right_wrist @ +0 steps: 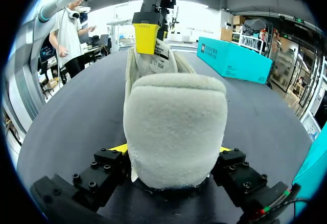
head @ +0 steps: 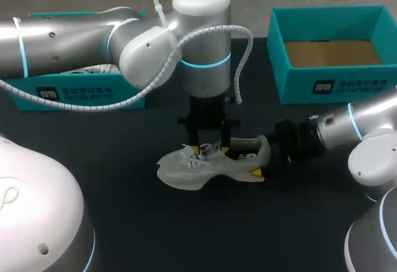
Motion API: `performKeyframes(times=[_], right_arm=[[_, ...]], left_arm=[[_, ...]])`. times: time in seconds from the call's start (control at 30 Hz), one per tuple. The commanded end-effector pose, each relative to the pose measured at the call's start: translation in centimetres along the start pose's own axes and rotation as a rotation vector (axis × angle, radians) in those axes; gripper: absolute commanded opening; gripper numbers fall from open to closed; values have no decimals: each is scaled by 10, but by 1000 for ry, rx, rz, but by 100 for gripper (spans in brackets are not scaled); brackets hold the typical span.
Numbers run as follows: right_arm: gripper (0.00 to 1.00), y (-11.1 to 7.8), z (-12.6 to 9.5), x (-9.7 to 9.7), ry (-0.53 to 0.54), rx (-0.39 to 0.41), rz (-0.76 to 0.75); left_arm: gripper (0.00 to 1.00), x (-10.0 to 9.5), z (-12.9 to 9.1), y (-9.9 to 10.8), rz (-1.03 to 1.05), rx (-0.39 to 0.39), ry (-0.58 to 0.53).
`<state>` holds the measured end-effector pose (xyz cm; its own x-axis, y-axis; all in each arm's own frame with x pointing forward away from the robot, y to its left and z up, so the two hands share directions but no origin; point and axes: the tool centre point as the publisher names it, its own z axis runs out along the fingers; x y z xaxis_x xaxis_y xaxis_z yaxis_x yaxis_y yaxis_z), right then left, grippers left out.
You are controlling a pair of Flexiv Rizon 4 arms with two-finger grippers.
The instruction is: Take the shoe out of the shoebox, open the shoe tongue, remove and reinsert the insole, then place the shoe into the shoebox
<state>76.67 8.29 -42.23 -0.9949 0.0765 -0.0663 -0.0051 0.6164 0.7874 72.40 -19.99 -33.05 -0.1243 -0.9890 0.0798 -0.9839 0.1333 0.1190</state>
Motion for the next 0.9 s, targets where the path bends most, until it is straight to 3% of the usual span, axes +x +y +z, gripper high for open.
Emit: performKeyframes(times=[0.03,0.4,0.5,0.9], right_arm=[[0,-3,3,1,0,3,-1],[0,-3,3,1,0,3,-1],[0,-3,3,1,0,3,-1],[0,-3,3,1,0,3,-1]], left_arm=[[0,-12,0,9,-2,23,78],[0,-24,-13,19,-17,75,142],[0,-32,-19,22,-20,113,204],[0,-66,-34,19,-100,134,99]])
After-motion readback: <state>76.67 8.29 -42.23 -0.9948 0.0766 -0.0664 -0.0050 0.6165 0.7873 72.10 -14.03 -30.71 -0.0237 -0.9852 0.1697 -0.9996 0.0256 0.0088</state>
